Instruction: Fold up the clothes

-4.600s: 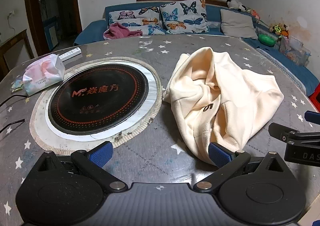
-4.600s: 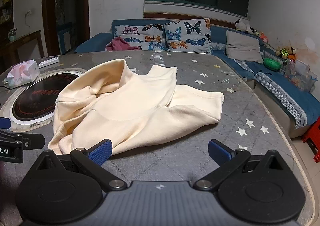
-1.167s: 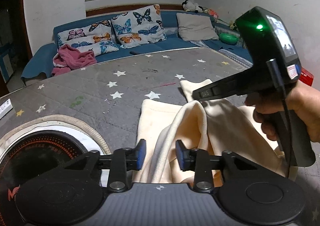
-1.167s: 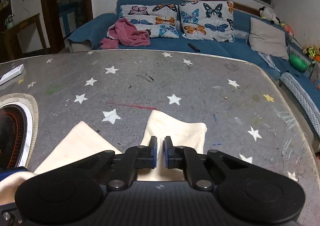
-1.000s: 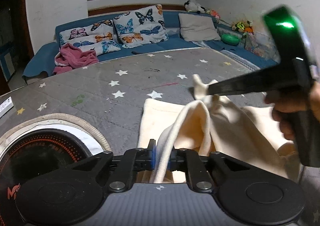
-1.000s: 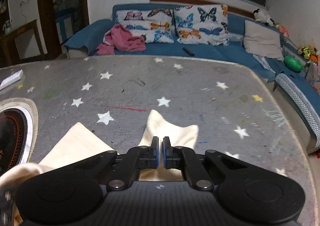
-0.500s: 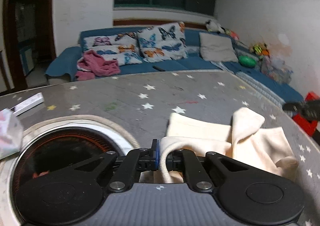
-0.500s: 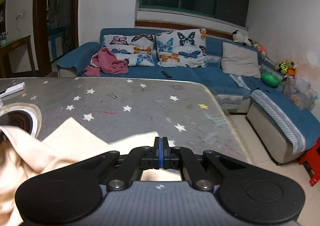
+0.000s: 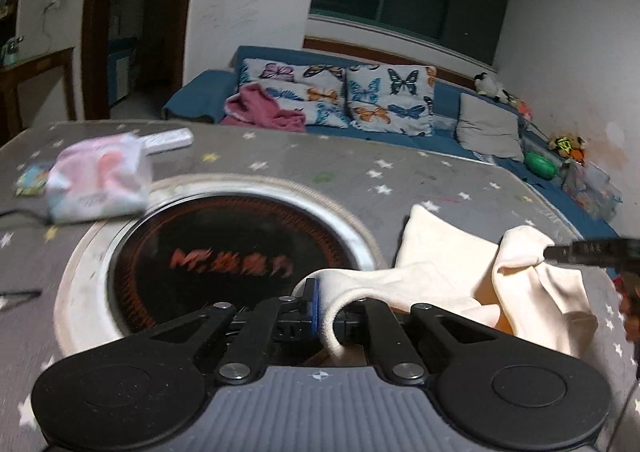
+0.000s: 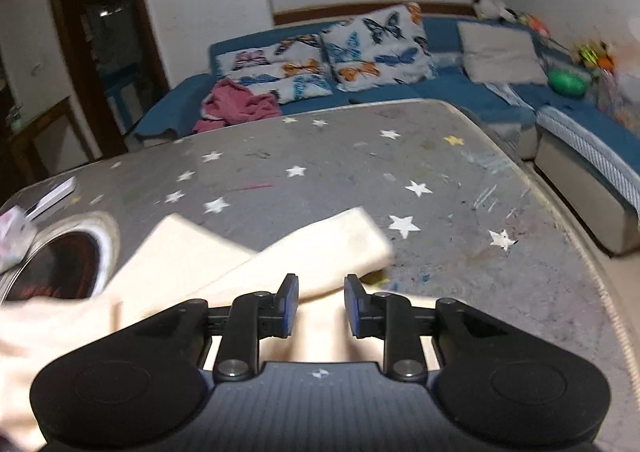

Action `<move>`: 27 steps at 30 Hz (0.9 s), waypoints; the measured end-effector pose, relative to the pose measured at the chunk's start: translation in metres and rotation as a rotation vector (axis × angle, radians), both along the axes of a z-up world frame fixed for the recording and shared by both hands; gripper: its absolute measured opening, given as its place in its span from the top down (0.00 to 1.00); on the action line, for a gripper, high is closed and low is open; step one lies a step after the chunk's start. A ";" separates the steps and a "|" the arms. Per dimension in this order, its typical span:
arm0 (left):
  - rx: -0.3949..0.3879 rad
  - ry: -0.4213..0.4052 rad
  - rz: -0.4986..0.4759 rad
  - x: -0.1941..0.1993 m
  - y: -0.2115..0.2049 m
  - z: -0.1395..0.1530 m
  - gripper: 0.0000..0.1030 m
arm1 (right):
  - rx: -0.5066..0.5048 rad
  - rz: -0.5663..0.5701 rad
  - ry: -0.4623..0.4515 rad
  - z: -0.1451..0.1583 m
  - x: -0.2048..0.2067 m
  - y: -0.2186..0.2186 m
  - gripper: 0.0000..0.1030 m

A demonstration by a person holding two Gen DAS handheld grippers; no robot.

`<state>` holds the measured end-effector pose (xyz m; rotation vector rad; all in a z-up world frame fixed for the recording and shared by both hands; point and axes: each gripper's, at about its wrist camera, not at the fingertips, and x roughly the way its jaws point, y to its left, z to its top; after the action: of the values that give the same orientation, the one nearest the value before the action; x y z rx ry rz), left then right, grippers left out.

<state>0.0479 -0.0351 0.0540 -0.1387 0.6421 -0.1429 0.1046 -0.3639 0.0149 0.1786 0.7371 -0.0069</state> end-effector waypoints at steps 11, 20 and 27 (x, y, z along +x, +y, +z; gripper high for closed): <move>0.045 0.061 -0.038 -0.007 0.004 -0.018 0.89 | -0.002 -0.026 0.021 -0.014 0.020 0.008 0.94; 0.150 0.010 -0.101 -0.005 -0.013 -0.018 0.86 | -0.150 -0.037 -0.124 0.051 -0.044 -0.011 0.96; 0.120 0.014 -0.094 -0.020 -0.004 -0.014 0.96 | -0.208 -0.149 -0.186 0.085 -0.125 -0.059 0.96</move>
<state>0.0275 -0.0396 0.0400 0.0061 0.6697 -0.1936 -0.0207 -0.4226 0.1001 0.0346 0.5325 -0.2055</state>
